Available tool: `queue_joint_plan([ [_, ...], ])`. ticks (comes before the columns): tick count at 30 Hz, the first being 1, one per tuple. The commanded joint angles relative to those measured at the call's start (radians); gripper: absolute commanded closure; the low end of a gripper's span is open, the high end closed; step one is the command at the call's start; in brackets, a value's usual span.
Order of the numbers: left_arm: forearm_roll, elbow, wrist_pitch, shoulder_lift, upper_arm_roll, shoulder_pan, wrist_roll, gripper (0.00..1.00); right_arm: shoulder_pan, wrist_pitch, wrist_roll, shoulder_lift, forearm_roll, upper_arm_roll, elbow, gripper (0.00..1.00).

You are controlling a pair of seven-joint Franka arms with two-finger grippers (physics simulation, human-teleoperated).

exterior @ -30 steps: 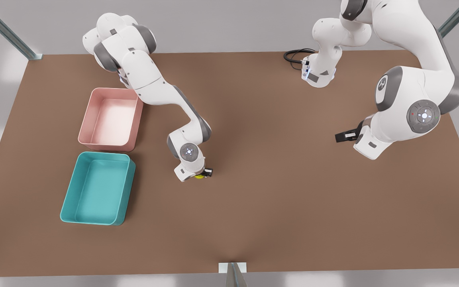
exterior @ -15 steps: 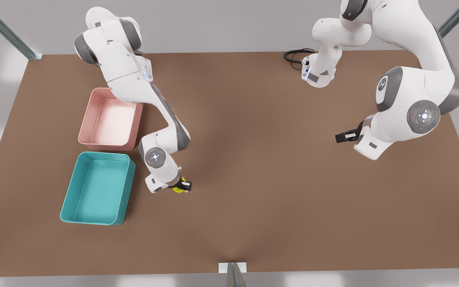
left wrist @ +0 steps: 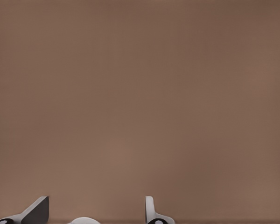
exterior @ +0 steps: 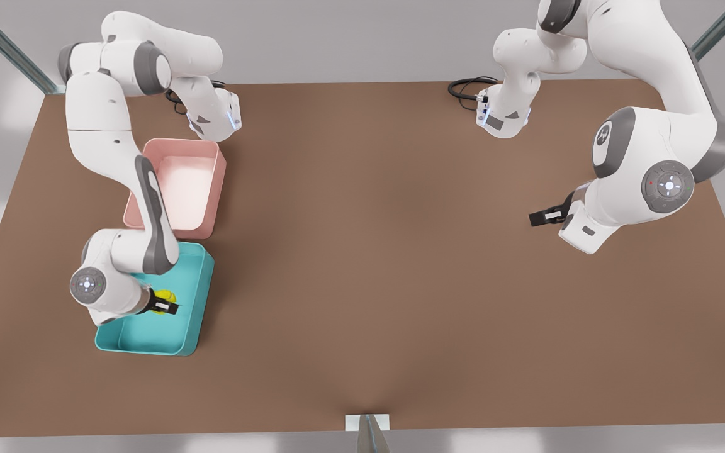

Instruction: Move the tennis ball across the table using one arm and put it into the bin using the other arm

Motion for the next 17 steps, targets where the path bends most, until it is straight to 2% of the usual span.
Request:
queue_joint_plan([
  [1,0.001,0.0,-0.001,-0.001,0.0,0.0,-0.006,0.0,-0.015,-0.018,-0.387,0.004,-0.002,0.0,0.002,0.0],
  [3,0.001,0.0,-0.001,-0.001,0.0,0.0,-0.006,0.0,-0.012,-0.031,-0.361,0.003,0.01,0.005,0.005,0.0],
  [4,0.001,0.0,-0.001,-0.001,0.0,0.0,-0.006,0.0,-0.001,-0.113,-0.28,-0.003,0.018,0.012,0.051,0.0],
  [5,-0.001,0.0,-0.001,-0.001,0.0,0.0,-0.006,0.0,0.046,-0.326,-0.165,-0.005,0.001,0.008,0.169,0.0],
  [7,-0.001,0.0,-0.001,-0.001,0.0,0.0,-0.005,0.0,0.092,-0.662,-0.146,-0.052,0.004,0.011,0.402,0.0],
  [8,-0.001,0.0,-0.001,-0.001,0.0,0.0,-0.005,0.0,0.092,-0.739,-0.146,-0.06,0.006,0.006,0.475,0.0],
  [9,-0.001,0.0,-0.001,-0.001,0.0,0.0,-0.005,0.0,0.091,-0.793,-0.145,-0.158,0.006,0.012,0.492,0.0],
  [10,-0.001,0.0,-0.001,-0.001,0.0,0.0,-0.005,0.0,0.092,-0.793,-0.143,-0.276,0.009,0.011,0.429,0.0],
  [13,-0.001,0.0,-0.002,0.002,0.0,0.0,-0.005,0.0,0.086,-0.793,-0.089,-0.456,0.015,0.011,0.256,0.0],
  [17,-0.001,0.0,-0.002,0.002,0.0,0.003,-0.005,0.0,0.077,-0.793,-0.085,-0.482,0.023,0.009,0.226,0.0],
])
